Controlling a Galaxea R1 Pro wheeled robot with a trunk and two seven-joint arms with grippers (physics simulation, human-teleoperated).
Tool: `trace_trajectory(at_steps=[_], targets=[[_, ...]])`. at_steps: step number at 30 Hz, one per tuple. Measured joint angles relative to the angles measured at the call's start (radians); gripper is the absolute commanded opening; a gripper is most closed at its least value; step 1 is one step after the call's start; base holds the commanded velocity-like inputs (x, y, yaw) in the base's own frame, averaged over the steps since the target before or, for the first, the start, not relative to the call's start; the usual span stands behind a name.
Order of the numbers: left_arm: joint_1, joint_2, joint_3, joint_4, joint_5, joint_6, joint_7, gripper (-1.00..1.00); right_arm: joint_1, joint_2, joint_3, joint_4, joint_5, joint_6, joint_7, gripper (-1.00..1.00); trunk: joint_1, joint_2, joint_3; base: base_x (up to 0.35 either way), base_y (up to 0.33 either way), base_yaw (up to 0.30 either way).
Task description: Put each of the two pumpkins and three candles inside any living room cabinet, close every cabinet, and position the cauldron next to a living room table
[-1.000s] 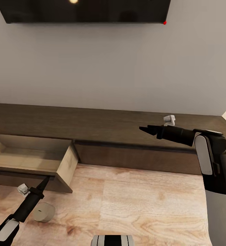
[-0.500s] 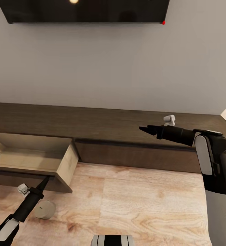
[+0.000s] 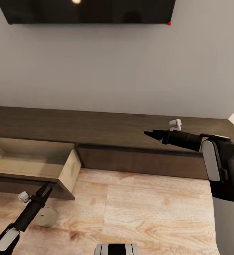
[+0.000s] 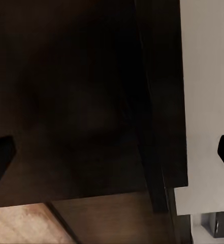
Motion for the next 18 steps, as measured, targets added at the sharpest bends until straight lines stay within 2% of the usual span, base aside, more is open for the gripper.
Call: trace_trajectory(at_steps=[13, 18], targets=[[0.000, 0.001, 0.000, 0.000, 0.000, -0.004, -0.008, 1.00, 0.000, 0.000, 0.001, 0.000, -0.001, 0.000, 0.000, 1.00, 0.000, 0.000, 0.000, -0.004, 0.000, 0.000], [0.000, 0.001, -0.003, 0.000, 0.000, 0.001, -0.008, 1.00, 0.000, 0.000, 0.001, 0.000, -0.001, 0.000, 0.000, 1.00, 0.000, 0.000, 0.000, -0.225, 0.000, 0.000]])
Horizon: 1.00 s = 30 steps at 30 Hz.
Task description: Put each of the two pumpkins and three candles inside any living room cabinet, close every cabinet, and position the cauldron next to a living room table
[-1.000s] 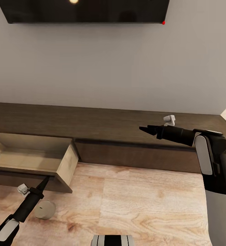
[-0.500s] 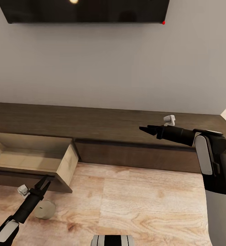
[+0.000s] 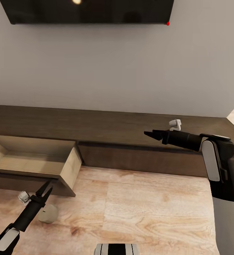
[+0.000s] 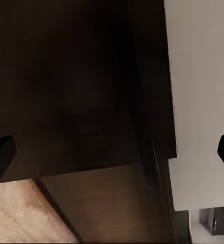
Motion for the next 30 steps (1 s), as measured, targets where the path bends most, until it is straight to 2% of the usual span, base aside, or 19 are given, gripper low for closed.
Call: trace_trajectory(at_steps=[6, 10, 13, 18, 26, 30], targets=[[0.000, 0.000, -0.002, -0.004, 0.000, -0.002, -0.001, 1.00, 0.000, 0.000, 0.000, 0.000, 0.000, 0.000, 0.000, 1.00, 0.000, 0.000, 0.000, -0.205, 0.000, 0.000], [0.000, -0.001, -0.003, -0.037, -0.002, -0.003, 0.000, 1.00, 0.000, 0.000, 0.001, 0.000, 0.000, 0.000, 0.000, 1.00, 0.000, 0.000, 0.000, -0.038, 0.000, 0.000], [0.017, 0.016, 0.011, -0.021, 0.007, 0.013, 0.017, 1.00, -0.017, -0.007, -0.016, -0.012, 0.000, 0.000, 0.006, 1.00, 0.000, 0.000, 0.000, 0.000, 0.000, 0.000], [0.044, 0.042, 0.011, 0.008, 0.007, 0.041, 0.045, 1.00, -0.045, -0.007, -0.036, -0.012, 0.000, 0.000, 0.006, 1.00, 0.000, 0.000, 0.000, 0.000, 0.000, 0.000], [0.045, 0.042, 0.011, 0.028, 0.007, 0.086, 0.090, 1.00, -0.090, -0.007, -0.036, -0.012, 0.000, 0.000, 0.006, 1.00, 0.000, 0.000, 0.000, 0.000, 0.000, 0.000], [0.045, 0.042, 0.011, 0.028, 0.006, 0.109, 0.112, 1.00, -0.093, -0.007, -0.036, -0.012, 0.000, 0.000, 0.006, 1.00, 0.000, 0.000, 0.000, 0.000, 0.000, 0.000]])
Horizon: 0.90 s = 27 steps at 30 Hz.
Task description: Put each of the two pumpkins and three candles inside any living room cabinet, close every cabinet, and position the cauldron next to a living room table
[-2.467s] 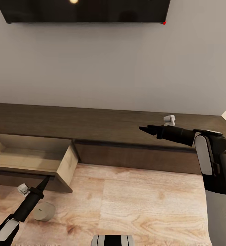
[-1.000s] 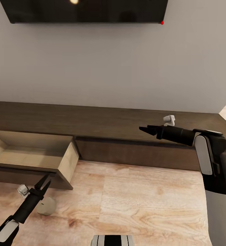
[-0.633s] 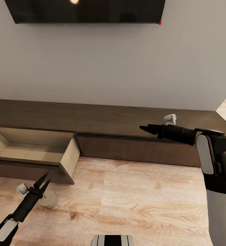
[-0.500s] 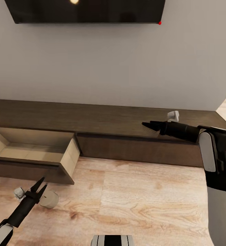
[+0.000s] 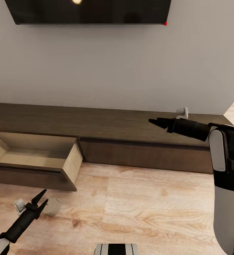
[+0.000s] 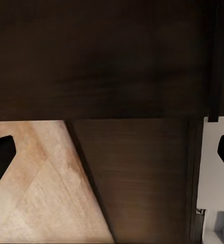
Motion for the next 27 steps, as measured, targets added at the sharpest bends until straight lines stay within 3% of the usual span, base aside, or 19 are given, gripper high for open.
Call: trace_trajectory(at_steps=[6, 13, 19, 27], targets=[[0.000, -0.001, -0.001, -0.005, -0.004, 0.002, 0.034, 1.00, -0.001, 0.000, 0.001, -0.001, 0.000, 0.000, -0.001, 1.00, 0.000, 0.000, 0.000, -0.035, 0.000, 0.000], [0.039, 0.008, -0.003, -0.037, -0.013, 0.007, 0.073, 1.00, 0.036, 0.009, 0.008, 0.022, 0.004, 0.000, -0.006, 1.00, 0.001, 0.000, 0.000, -0.250, 0.000, 0.000], [0.065, 0.008, -0.004, -0.039, -0.013, 0.005, 0.072, 1.00, 0.046, 0.010, 0.011, 0.024, 0.003, 0.000, -0.006, 1.00, 0.000, 0.000, 0.000, -0.088, 0.000, 0.009], [0.067, 0.007, -0.004, -0.039, -0.012, 0.005, 0.072, 1.00, 0.060, 0.011, 0.014, 0.026, 0.003, 0.000, -0.007, 1.00, 0.000, 0.000, 0.000, -0.014, 0.000, 0.180]])
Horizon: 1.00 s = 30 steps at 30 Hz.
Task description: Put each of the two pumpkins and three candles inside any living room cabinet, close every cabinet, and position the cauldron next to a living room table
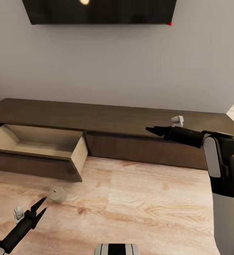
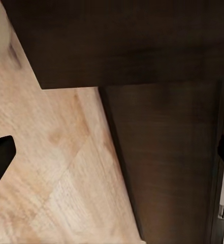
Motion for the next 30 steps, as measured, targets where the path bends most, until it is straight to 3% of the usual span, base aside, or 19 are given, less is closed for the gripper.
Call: trace_trajectory(at_steps=[8, 14, 15, 21, 22, 23, 25, 29, 30], targets=[[0.001, -0.001, 0.000, 0.000, 0.000, -0.002, 0.000, 1.00, 0.015, 0.007, 0.002, 0.006, 0.001, -0.002, -0.001, 1.00, 0.000, 0.000, 0.000, -0.002, 0.000, 0.274], [0.001, -0.004, -0.003, 0.000, -0.005, -0.009, 0.001, 1.00, 0.064, 0.011, 0.050, 0.005, 0.013, -0.006, -0.015, 1.00, 0.000, 0.000, 0.000, 0.000, 0.000, 0.288], [0.001, -0.005, -0.005, 0.000, -0.007, -0.010, 0.001, 1.00, 0.097, 0.020, 0.093, 0.002, 0.023, -0.008, -0.041, 1.00, 0.000, 0.000, 0.000, 0.000, 0.000, 0.287], [0.001, -0.016, -0.008, -0.010, -0.009, -0.014, 0.004, 1.00, 0.184, 0.086, 0.238, -0.005, 0.035, -0.025, -0.203, 1.00, 0.000, 0.000, 0.002, 0.000, 0.000, 0.252], [0.001, -0.023, -0.009, -0.013, -0.011, -0.016, 0.007, 1.00, 0.210, 0.118, 0.290, -0.006, 0.035, -0.062, -0.312, 1.00, 0.000, 0.000, 0.003, 0.000, 0.000, 0.189], [0.001, -0.025, -0.009, -0.014, -0.012, -0.017, 0.007, 1.00, 0.218, 0.126, 0.310, -0.006, 0.037, -0.074, -0.344, 1.00, 0.000, 0.000, 0.004, 0.000, 0.000, 0.172], [0.001, -0.030, -0.018, -0.016, -0.025, -0.019, 0.018, 1.00, 0.241, 0.144, 0.405, -0.003, 0.038, -0.099, -0.436, 1.00, 0.000, 0.000, 0.007, 0.000, 0.000, 0.163], [0.001, -0.034, -0.031, -0.017, -0.064, -0.024, 0.038, 1.00, 0.254, 0.162, 0.497, 0.005, 0.037, -0.115, -0.595, 1.00, 0.000, 0.000, 0.012, 0.000, 0.000, 0.164], [0.001, -0.034, -0.033, -0.017, -0.070, -0.026, 0.041, 1.00, 0.255, 0.180, 0.518, 0.011, 0.035, -0.117, -0.632, 1.00, 0.000, 0.000, 0.013, 0.000, 0.000, 0.164]])
